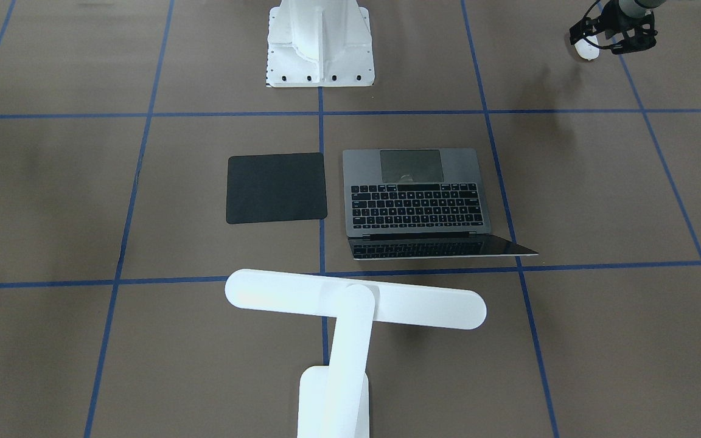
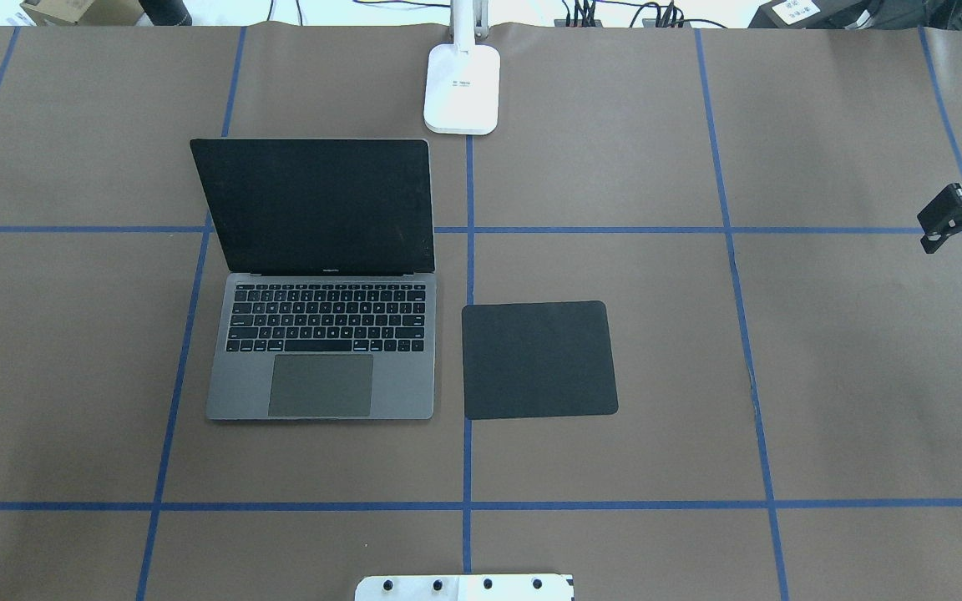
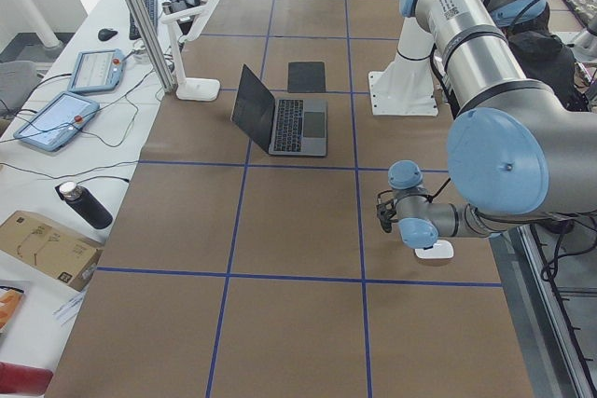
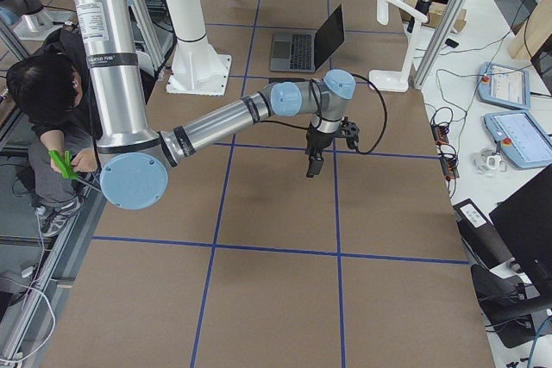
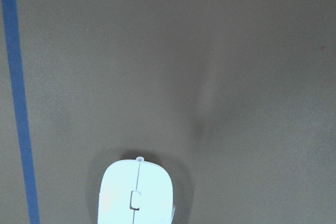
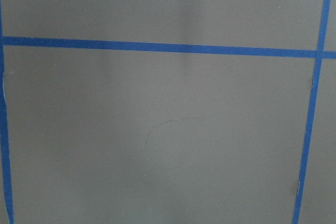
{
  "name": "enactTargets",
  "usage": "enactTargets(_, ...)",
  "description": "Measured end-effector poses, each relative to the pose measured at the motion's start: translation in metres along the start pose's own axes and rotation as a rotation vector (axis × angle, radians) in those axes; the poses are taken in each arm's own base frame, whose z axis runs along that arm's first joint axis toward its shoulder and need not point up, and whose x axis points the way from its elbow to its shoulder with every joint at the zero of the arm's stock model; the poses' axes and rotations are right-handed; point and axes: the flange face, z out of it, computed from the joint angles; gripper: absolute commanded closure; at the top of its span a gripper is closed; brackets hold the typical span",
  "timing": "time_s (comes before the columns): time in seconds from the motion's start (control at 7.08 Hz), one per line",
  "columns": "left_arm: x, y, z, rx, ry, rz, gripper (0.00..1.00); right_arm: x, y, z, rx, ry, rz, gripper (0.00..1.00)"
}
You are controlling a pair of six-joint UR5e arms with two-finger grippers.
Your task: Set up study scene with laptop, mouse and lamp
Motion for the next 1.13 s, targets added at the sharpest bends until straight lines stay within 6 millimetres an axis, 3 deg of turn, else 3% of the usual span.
enactTargets(1.13,-0.009,0.005,0.013,-0.02,-0.045,0.041,0.0,-0.004,0.0,0.002,0.002,-0.009,-0.011,0.01)
